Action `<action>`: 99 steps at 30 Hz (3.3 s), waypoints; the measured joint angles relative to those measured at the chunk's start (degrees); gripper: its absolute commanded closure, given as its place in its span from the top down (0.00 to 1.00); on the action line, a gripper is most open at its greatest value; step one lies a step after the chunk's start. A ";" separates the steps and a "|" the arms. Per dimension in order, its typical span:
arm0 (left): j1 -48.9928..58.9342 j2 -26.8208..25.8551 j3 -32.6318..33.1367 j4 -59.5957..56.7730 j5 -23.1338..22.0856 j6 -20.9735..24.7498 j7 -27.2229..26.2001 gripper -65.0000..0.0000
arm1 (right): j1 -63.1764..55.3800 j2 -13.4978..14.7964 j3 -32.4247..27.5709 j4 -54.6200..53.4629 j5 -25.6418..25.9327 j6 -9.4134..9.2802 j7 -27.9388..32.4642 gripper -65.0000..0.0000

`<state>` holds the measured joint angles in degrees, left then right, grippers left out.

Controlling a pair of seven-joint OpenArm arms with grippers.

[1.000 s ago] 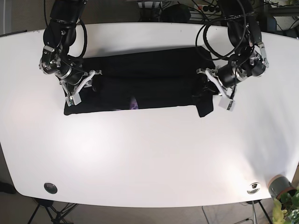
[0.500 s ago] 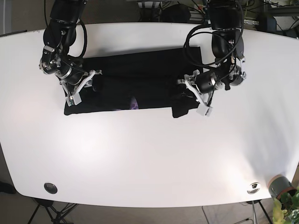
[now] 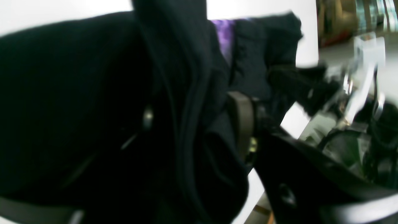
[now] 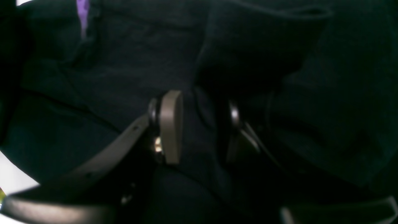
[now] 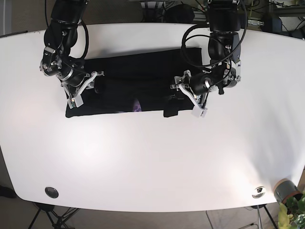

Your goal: Fold the T-shirt properly

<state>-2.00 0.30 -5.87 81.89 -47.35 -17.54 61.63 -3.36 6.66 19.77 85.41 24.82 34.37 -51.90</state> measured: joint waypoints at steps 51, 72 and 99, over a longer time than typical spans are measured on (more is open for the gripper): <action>11.52 -7.10 -3.30 23.23 25.40 -4.42 -7.67 0.07 | 0.20 -1.57 0.00 0.00 0.02 0.15 -0.39 0.29; 7.41 -6.23 21.24 18.43 28.02 -8.96 -8.00 0.07 | 0.17 -1.60 0.00 0.00 0.00 0.17 -0.46 0.29; 6.08 -6.51 7.72 21.68 28.26 -13.55 -8.15 0.07 | 2.14 -0.26 0.07 -0.13 8.70 -0.90 -6.47 0.32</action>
<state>4.08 -6.22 1.85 103.57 -19.09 -31.09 53.47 -1.21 6.39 19.84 85.27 33.52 33.47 -58.37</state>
